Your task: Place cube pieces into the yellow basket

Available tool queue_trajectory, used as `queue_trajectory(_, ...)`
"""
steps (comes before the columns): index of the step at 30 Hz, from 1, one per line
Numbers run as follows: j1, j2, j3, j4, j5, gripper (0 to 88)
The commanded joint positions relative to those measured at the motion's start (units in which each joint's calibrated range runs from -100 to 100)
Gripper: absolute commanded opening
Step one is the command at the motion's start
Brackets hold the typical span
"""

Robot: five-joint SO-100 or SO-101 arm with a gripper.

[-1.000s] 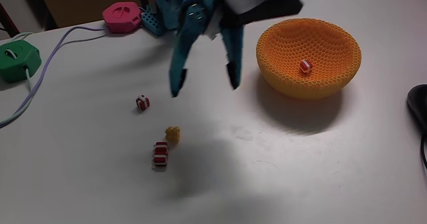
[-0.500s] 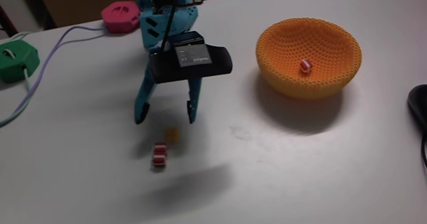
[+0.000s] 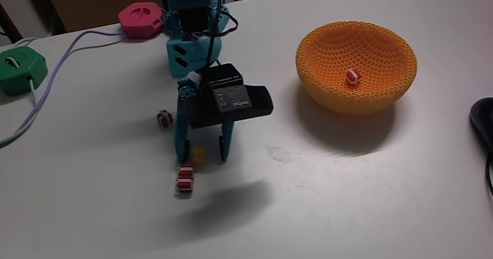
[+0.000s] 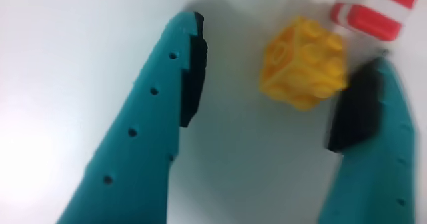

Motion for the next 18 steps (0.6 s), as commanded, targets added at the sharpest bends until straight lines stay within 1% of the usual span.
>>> queue_trajectory(1, 1.9, -0.5, -2.4, -3.3, 2.9, 1.0)
queue_trajectory(3, 2.4, -0.5, -2.4, -5.2, 4.3, 0.0)
queue_trajectory(6, 2.2, -0.7, -2.0, -7.1, 4.6, 0.0)
queue_trajectory(9, 2.0, -3.4, -0.5, -12.4, 5.7, 0.0)
queue_trajectory(13, -2.8, -13.5, 1.9, -13.5, 5.2, 0.0)
queue_trajectory(15, -7.4, -19.8, 3.4, -10.3, 4.9, 0.0)
queue_trajectory(18, -17.3, -27.5, 0.8, 5.1, 4.6, 0.0)
